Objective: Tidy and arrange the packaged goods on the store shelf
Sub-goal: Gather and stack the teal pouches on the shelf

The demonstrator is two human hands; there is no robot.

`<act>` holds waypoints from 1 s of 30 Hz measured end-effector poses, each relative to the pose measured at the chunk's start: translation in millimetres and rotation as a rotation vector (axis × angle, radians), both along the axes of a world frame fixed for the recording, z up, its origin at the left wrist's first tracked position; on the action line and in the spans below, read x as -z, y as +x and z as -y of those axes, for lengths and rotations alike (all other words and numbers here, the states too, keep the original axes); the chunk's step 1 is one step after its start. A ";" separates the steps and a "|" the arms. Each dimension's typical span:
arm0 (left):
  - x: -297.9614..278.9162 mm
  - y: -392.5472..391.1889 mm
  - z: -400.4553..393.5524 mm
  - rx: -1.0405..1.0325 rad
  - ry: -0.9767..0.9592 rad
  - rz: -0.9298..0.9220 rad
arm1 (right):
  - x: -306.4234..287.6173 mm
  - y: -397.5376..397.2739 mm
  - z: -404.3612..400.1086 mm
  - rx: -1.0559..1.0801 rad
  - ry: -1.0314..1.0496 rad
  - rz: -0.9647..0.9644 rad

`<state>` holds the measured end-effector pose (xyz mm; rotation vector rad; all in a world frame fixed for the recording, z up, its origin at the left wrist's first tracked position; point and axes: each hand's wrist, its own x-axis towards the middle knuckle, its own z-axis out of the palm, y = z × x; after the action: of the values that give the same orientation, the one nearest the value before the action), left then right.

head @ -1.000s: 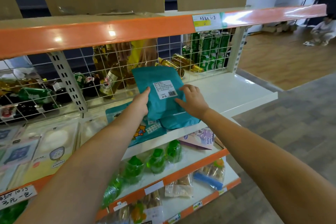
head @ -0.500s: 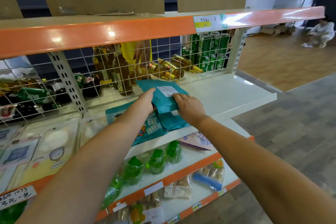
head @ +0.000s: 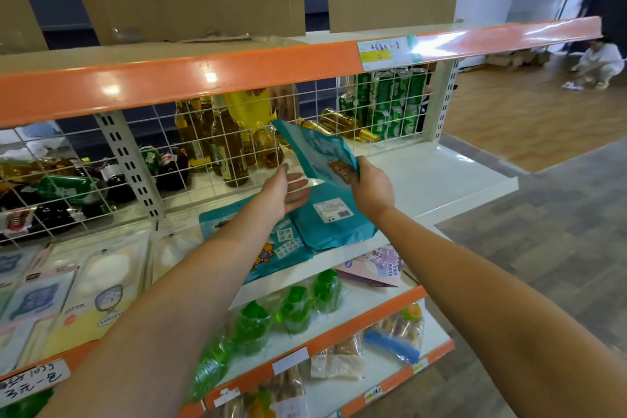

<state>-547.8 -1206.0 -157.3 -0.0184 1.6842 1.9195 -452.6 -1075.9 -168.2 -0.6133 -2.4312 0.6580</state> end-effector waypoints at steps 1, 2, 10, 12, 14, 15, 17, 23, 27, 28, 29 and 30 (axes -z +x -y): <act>2.1 0.3 0.0 0.002 -0.016 0.004 | -0.5 0.1 -0.5 -0.008 -0.096 -0.031; 4.4 0.4 -0.2 0.004 -0.034 0.011 | -0.5 0.4 -0.9 -0.017 -0.185 -0.063; 22.0 2.4 -11.1 -0.011 -0.116 0.036 | 12.6 -3.8 -3.0 -0.001 -0.811 -0.336; 23.7 4.6 -14.6 -0.014 -0.132 0.036 | 15.4 -4.3 -2.9 0.011 -0.969 -0.368; 26.0 5.3 -18.2 -0.012 -0.129 0.049 | 17.7 -3.1 -2.0 -0.001 -1.134 -0.401; 27.6 5.4 -20.2 -0.003 -0.110 0.062 | 18.8 -2.2 -0.8 -0.012 -1.210 -0.417; 30.6 6.7 -23.9 0.016 -0.042 0.101 | 20.1 -0.1 2.1 -0.039 -1.328 -0.450; 36.2 5.7 -35.7 -0.070 0.102 0.150 | 27.8 2.8 2.3 -0.078 -1.482 -0.442; 34.1 2.1 -40.7 -0.071 0.157 0.145 | 27.8 6.0 -5.5 -0.101 -1.496 -0.423; 33.4 0.7 -41.1 -0.070 0.159 0.140 | 27.4 7.2 -9.0 -0.105 -1.492 -0.407; 32.5 -0.7 -41.4 -0.070 0.161 0.138 | 27.4 8.1 -13.3 -0.105 -1.483 -0.388; 31.7 -1.9 -41.2 -0.069 0.157 0.129 | 27.3 9.6 -18.6 -0.102 -1.471 -0.371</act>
<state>-549.7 -1164.8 -189.0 -0.1385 1.4632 2.0510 -443.0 -1057.3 -195.4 -0.7412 -1.2855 2.3379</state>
